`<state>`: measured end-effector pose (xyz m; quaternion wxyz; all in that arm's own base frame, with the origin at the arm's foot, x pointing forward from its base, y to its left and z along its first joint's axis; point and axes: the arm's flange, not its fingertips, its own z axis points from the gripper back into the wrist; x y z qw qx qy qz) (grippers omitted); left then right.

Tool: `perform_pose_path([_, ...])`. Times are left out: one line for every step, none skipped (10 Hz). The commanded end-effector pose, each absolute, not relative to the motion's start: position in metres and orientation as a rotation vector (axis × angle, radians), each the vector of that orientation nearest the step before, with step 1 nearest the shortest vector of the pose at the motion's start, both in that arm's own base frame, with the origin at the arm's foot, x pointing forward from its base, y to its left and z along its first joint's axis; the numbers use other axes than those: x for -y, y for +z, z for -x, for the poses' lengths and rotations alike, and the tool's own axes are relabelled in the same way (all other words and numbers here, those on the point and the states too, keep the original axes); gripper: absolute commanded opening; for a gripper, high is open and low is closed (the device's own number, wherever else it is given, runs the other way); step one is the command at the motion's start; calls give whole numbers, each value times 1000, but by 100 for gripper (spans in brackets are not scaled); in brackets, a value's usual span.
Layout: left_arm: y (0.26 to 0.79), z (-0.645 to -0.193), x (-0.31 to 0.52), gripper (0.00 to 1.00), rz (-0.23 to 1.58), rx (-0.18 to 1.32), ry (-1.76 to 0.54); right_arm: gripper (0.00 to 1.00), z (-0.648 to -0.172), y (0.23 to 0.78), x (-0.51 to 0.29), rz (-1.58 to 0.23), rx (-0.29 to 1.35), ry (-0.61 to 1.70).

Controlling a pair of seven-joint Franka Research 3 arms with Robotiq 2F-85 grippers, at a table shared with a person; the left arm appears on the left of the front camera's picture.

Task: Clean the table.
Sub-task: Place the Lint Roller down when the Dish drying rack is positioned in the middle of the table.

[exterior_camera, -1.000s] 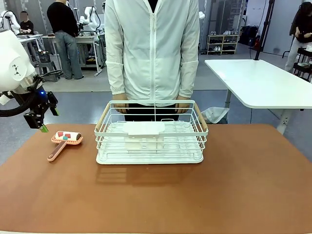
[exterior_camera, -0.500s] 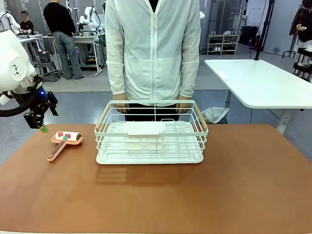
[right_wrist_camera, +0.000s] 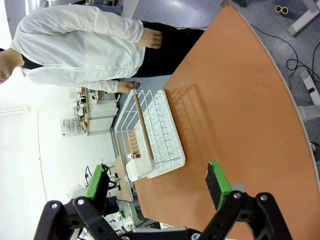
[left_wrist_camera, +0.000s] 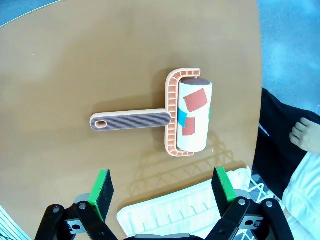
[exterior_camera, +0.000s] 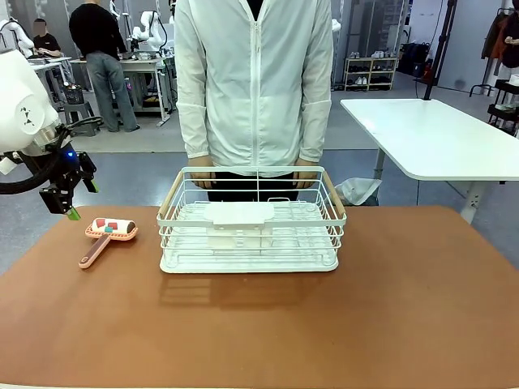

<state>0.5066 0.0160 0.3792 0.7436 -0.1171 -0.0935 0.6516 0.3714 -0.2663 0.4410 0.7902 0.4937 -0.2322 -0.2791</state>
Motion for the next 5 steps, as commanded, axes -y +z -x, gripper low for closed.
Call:
perform_pose_path([380, -507, -17, 100, 259, 208, 1429, 100, -372, 443, 266, -1076, 519, -592])
perform_pose_path([380, -507, -17, 100, 259, 208, 1429, 100, -372, 443, 266, -1076, 519, -592])
perform_pose_path([380, -507, -17, 100, 259, 208, 1429, 100, -372, 443, 266, -1076, 519, -592])
perform_pose_path([380, -507, -17, 100, 259, 208, 1429, 100, -372, 443, 266, -1076, 519, -592])
perform_pose_path([380, -507, -17, 100, 259, 208, 1429, 100, -372, 443, 266, -1076, 519, -592])
